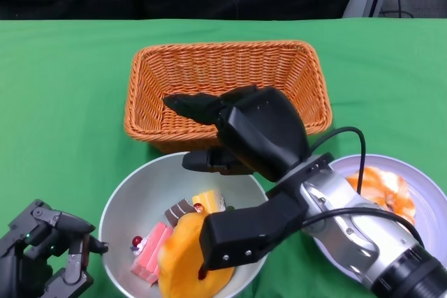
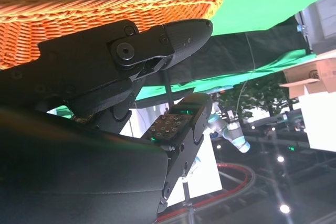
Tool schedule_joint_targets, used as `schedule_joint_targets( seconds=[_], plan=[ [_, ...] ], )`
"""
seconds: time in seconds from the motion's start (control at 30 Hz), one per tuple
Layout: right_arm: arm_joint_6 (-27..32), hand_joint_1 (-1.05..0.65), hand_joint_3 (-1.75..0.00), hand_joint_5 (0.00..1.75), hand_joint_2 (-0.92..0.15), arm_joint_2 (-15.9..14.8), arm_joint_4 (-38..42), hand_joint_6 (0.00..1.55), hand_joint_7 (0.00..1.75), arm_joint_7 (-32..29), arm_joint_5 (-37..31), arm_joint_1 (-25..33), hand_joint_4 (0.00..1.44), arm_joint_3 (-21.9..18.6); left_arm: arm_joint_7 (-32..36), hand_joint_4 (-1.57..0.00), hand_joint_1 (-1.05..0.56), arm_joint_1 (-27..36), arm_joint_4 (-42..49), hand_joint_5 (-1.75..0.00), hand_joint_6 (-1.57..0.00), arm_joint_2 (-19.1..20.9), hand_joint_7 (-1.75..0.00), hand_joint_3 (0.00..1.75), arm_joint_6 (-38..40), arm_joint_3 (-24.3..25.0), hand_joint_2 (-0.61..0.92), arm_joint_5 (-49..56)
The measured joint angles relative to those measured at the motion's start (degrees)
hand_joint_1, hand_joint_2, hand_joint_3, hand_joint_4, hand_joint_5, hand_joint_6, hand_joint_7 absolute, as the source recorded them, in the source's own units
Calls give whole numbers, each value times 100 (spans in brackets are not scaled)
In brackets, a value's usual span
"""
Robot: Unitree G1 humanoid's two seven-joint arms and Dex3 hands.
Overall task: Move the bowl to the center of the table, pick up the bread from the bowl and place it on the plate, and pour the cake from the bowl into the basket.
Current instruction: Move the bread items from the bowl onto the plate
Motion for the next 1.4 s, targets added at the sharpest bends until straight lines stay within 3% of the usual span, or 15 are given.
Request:
schedule_joint_targets(
  seconds=[0.17,0.43,0.73,0.9,1.07,1.4],
  plan=[
    [-31,-64,-10,2,-92,-209,-918,66,0,702,386,404,92,-105,84,-78,-3,-3,0,-146,-75,-16,-131,85,-23,-6,70,32],
    [387,-73,-11,1,-92,-851,-2865,57,0,3029,1323,954,86,-529,93,-76,-3,-20,-1,-146,-75,-8,-127,86,-20,-14,69,2],
    [857,-81,-13,0,-92,-1340,-3681,50,0,4576,1667,1178,72,-651,-9,-79,-5,-97,13,-144,-77,31,-122,87,-18,-16,67,-83],
    [961,-86,-16,0,-92,-1391,-3901,51,0,4788,1544,1271,72,-635,-7,-78,-3,-54,-34,-143,-77,26,-120,86,1,-30,69,-30],
    [995,-90,-18,1,-92,-1388,-3985,53,1,4749,791,1395,71,-444,-7,-77,-3,-10,-45,-146,-77,11,-121,87,-1,-39,68,-23],
    [1200,-87,-18,0,-92,-1050,-3879,50,0,4690,262,1420,70,-162,71,-77,-2,46,-45,-146,-77,-17,-122,90,-31,-65,67,148]
  ],
)
